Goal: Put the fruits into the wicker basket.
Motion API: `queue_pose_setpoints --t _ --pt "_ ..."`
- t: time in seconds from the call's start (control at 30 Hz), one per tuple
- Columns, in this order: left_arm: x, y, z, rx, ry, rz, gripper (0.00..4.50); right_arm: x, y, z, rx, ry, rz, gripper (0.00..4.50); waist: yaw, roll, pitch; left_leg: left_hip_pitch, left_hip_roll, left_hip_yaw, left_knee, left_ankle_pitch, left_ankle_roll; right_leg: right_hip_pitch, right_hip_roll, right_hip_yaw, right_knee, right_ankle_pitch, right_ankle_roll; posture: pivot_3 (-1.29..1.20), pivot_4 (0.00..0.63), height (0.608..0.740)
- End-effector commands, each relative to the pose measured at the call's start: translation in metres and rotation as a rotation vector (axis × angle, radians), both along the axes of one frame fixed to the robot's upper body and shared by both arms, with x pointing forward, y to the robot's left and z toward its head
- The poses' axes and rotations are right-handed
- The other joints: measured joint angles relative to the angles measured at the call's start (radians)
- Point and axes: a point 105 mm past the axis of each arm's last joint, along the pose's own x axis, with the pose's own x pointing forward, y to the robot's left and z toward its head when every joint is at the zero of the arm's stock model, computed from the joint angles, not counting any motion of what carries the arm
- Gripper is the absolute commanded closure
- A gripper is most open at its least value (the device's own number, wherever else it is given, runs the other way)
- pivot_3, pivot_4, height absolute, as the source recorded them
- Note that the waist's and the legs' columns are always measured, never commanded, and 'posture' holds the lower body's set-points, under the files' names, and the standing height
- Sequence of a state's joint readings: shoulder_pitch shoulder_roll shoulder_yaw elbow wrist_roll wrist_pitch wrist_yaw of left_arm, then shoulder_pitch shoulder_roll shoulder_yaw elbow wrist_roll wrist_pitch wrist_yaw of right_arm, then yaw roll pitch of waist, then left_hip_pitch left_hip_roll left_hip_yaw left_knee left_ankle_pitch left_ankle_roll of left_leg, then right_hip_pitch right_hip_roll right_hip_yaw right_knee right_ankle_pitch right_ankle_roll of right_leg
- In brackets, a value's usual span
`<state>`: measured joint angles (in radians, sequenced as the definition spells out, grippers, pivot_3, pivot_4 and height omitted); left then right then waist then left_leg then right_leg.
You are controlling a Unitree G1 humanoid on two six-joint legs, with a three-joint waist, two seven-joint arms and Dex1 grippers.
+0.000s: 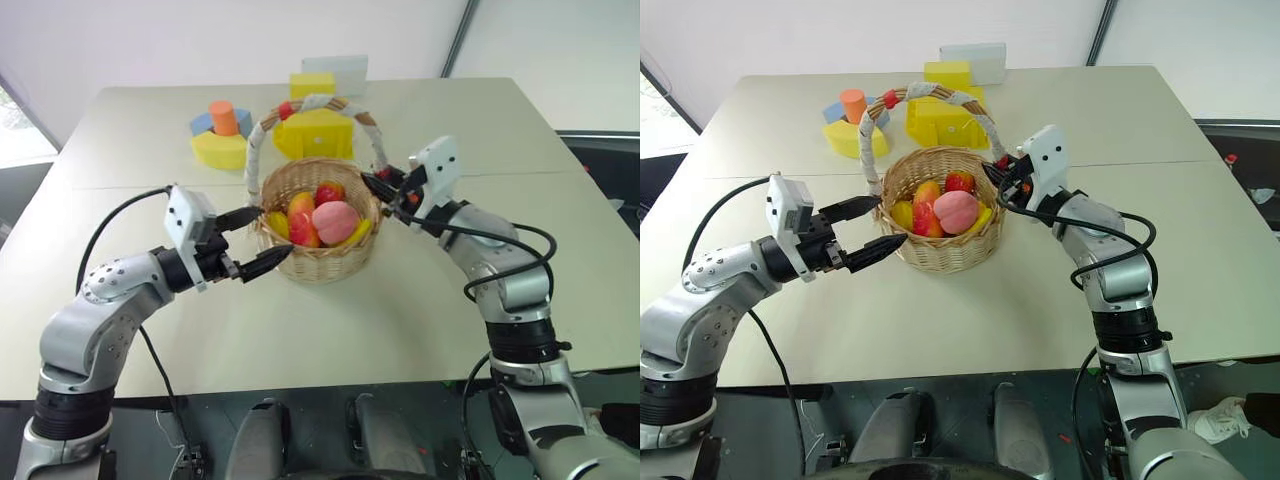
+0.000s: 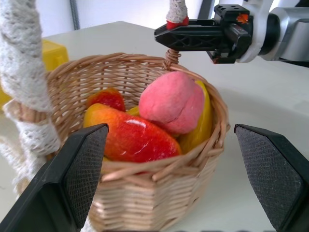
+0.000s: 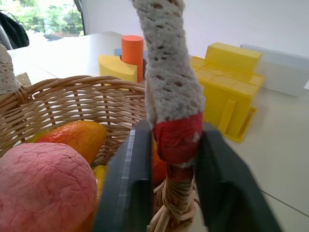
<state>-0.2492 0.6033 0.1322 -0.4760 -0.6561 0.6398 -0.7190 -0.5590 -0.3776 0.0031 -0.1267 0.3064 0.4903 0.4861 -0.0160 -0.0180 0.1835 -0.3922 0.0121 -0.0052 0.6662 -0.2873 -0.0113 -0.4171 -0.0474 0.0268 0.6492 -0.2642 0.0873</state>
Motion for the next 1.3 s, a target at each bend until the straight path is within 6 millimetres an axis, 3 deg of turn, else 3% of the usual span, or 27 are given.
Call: queue_pose_setpoints --t 0.03,0.3,0.43,0.47,0.57,0.63,0.83,1.0,1.1,1.3 --pt "-0.004 -0.005 0.012 -0.008 -0.061 -0.026 0.0 -0.008 -0.023 0.032 0.018 -0.131 -0.072 4.49 0.0 0.0 0.0 0.0 0.0 0.0 0.0 0.0 0.0 0.0 0.0 0.0 0.0 0.0 0.0 0.0 0.15 0.74" --pt "0.002 -0.01 0.01 -0.01 -0.058 -0.059 0.0 -0.022 -0.088 0.057 0.018 -0.209 -0.251 4.49 0.002 0.0 0.0 -0.001 -0.001 0.0 0.0 0.0 0.0 0.0 -0.001 0.0 -0.001 0.0 0.0 0.0 0.15 0.74" --pt "0.005 -0.015 0.013 -0.016 -0.069 -0.078 0.0 -0.022 -0.156 0.072 0.027 -0.236 -0.543 4.49 0.001 0.001 0.001 0.0 0.0 0.0 0.0 0.0 0.0 0.0 0.001 0.0 0.0 0.0 0.0 0.0 0.15 0.74" --pt "0.005 -0.015 0.013 -0.016 -0.071 -0.079 0.0 -0.022 -0.164 0.072 0.028 -0.235 -0.578 4.49 0.003 0.001 0.0 0.0 0.0 0.0 0.0 0.0 0.0 0.0 0.001 0.0 0.0 0.0 0.0 0.0 0.15 0.74" --pt "0.009 -0.017 0.013 -0.02 -0.074 -0.081 0.0 -0.023 -0.215 0.067 0.077 -0.204 -0.791 4.49 0.004 0.001 0.0 0.0 -0.001 0.001 0.0 0.0 0.0 0.001 0.0 0.001 0.0 0.0 0.0 0.0 0.15 0.74" --pt "0.01 -0.019 0.012 -0.021 -0.075 -0.084 0.0 -0.023 -0.234 0.06 0.11 -0.182 -0.871 4.49 0.003 0.001 0.0 0.0 -0.001 0.001 0.0 0.0 0.0 0.001 0.0 0.001 -0.001 0.0 0.0 0.0 0.15 0.74" --pt "0.012 -0.022 0.011 -0.028 -0.078 -0.086 0.0 -0.02 -0.246 0.046 0.131 -0.145 -0.917 4.49 -0.006 0.004 0.001 0.001 0.0 0.003 0.0 0.0 0.0 0.0 0.002 0.003 0.0 0.0 0.0 0.0 0.15 0.74" --pt "0.011 -0.021 0.01 -0.031 -0.071 -0.077 0.0 -0.025 -0.246 0.045 0.134 -0.145 -0.916 2.23 -0.001 0.006 0.001 0.001 0.0 0.003 0.0 0.0 0.0 0.0 0.002 0.003 0.0 0.0 0.0 0.0 0.15 0.74" --pt "0.011 -0.018 0.009 -0.027 -0.062 -0.067 0.0 -0.033 -0.244 0.055 0.021 -0.213 -0.938 0.7 0.002 0.006 0.001 0.001 0.0 0.002 0.0 0.0 0.0 0.0 0.002 0.003 0.0 0.0 0.0 0.0 0.15 0.74" --pt "0.014 0.001 0.002 -0.04 -0.038 0.025 0.0 -0.049 -0.223 0.074 -0.133 -0.352 -0.855 0.7 0.0 0.006 0.001 0.001 0.0 0.002 0.0 0.0 0.0 0.0 0.002 0.003 0.0 0.0 0.0 0.0 0.15 0.74"
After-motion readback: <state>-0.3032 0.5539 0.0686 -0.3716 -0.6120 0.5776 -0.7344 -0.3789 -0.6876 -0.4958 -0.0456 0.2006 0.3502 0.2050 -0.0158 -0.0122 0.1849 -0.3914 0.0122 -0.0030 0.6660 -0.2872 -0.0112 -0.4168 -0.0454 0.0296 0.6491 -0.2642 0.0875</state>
